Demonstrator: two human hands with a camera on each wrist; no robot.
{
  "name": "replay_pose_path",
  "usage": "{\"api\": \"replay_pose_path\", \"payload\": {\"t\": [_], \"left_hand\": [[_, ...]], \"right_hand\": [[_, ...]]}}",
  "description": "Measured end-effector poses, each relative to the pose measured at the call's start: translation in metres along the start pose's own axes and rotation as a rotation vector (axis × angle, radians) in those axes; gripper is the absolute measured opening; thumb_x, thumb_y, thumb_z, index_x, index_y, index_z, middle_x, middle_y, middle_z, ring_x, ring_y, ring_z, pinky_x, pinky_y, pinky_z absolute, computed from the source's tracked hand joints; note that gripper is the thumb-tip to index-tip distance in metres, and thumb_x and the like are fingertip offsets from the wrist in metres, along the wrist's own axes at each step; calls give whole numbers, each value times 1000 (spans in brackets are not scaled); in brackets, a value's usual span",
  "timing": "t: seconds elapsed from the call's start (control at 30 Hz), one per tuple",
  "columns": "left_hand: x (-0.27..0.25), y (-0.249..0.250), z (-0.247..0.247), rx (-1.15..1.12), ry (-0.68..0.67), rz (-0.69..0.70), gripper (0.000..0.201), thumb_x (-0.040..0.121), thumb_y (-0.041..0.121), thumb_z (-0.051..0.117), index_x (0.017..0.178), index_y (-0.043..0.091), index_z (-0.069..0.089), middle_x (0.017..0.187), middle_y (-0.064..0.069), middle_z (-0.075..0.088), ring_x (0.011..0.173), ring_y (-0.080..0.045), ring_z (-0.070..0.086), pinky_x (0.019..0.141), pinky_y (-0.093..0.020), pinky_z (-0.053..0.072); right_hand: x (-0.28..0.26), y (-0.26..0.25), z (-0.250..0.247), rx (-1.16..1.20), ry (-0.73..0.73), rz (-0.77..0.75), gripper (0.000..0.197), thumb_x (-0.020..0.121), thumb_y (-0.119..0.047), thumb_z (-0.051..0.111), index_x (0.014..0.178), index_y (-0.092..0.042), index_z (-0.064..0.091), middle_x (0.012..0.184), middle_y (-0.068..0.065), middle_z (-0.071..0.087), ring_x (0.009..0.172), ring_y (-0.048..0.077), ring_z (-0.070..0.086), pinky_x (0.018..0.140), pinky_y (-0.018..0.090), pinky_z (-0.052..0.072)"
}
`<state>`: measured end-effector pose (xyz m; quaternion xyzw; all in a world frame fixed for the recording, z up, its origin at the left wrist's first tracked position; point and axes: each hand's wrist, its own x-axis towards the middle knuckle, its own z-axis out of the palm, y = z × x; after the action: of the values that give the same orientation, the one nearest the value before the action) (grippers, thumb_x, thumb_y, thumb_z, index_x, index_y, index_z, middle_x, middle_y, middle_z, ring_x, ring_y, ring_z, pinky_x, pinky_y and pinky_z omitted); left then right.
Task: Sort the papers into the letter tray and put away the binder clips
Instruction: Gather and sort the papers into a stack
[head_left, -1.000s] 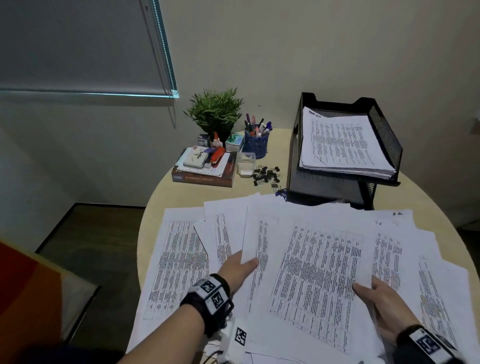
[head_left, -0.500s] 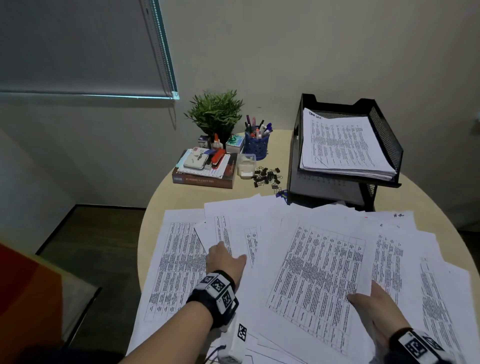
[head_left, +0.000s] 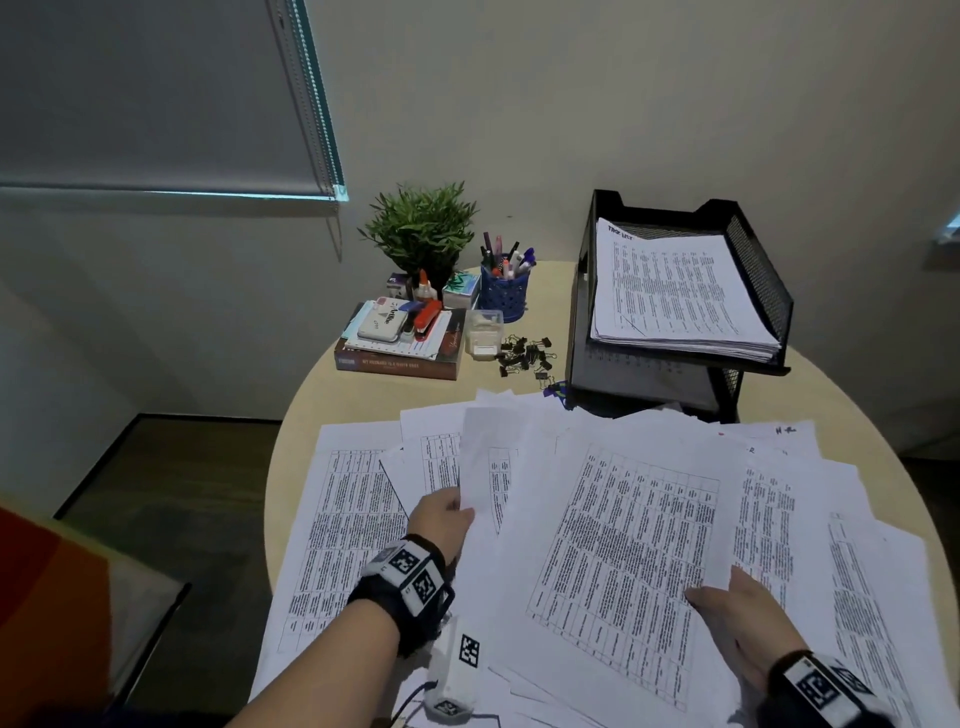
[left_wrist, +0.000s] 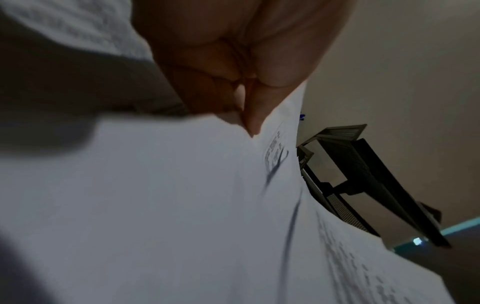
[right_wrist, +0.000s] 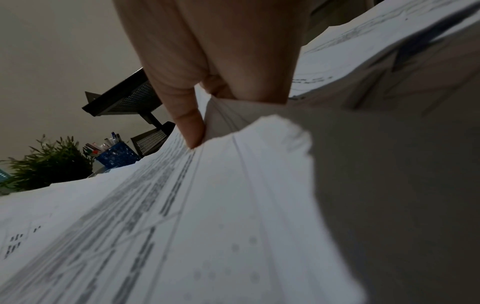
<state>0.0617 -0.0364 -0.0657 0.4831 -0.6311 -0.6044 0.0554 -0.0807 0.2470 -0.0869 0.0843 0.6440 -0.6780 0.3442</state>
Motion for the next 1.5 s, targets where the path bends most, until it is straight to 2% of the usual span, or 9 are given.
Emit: {"api": "replay_pose_path", "payload": {"t": [0.17,0.27,0.4,0.53,0.77,1.13,1.33,1.43,1.5], "left_hand": [[13,4,-19,-179,92,-42,36,86,-7,25,70,12,52,59,-6,43,41,-12,31,45,-16,23],[10,7,-21,-312,-1,-101,14,92,5,46,81,12,43,70,-11,45,46,-12,31,43,-18,23],[0,10,-16,-205,-115,-130,32,78,15,74,80,14,43,71,-8,48,52,-15,41,41,-21,38],[-7,8,4,179,-153,-64,19,90,20,56,75,10,51,77,-5,54,81,-26,58,63,-21,43],[10,20,-34,33,31,72,23,87,14,52,65,11,60,58,-4,48,62,-21,43,62,-31,33],[2,56,-142,-314,137,184,12,89,13,59,95,10,69,99,-20,70,95,-37,66,94,-57,47],[-21,90,-132,-327,77,289,12,93,6,52,90,8,63,68,-2,70,53,-9,67,48,-21,51],[-16,81,-112,-298,-2,223,13,94,7,51,94,4,64,73,-8,72,61,-20,68,54,-26,54],[-6,67,-96,-266,-34,162,15,93,7,53,101,1,64,88,-17,71,76,-30,68,71,-39,56]], "right_hand": [[7,8,-4,-75,53,-4,54,79,13,57,131,4,44,126,25,54,117,41,50,111,51,30],[9,8,-5,-112,47,5,57,81,10,59,135,3,41,131,23,51,121,40,47,111,52,29],[8,3,-8,-133,23,32,54,85,10,54,136,1,39,131,18,51,122,38,46,112,51,27],[6,1,-9,-200,25,26,49,86,6,56,132,-2,43,125,14,56,119,36,49,111,51,29],[2,4,-12,-196,54,-15,55,85,5,59,136,-5,43,127,14,55,117,36,50,110,50,31],[-1,-3,-10,-190,71,10,41,87,7,54,126,-2,45,126,15,54,113,35,49,108,46,30],[-21,-23,16,-172,44,-55,30,88,13,47,118,9,47,109,17,53,85,25,50,68,28,37],[-24,-24,26,-209,29,-39,29,88,9,51,117,5,49,109,19,55,93,29,52,71,30,38],[-20,-20,28,-251,46,-33,33,87,10,51,120,7,49,109,19,55,98,31,52,73,31,39]]}}
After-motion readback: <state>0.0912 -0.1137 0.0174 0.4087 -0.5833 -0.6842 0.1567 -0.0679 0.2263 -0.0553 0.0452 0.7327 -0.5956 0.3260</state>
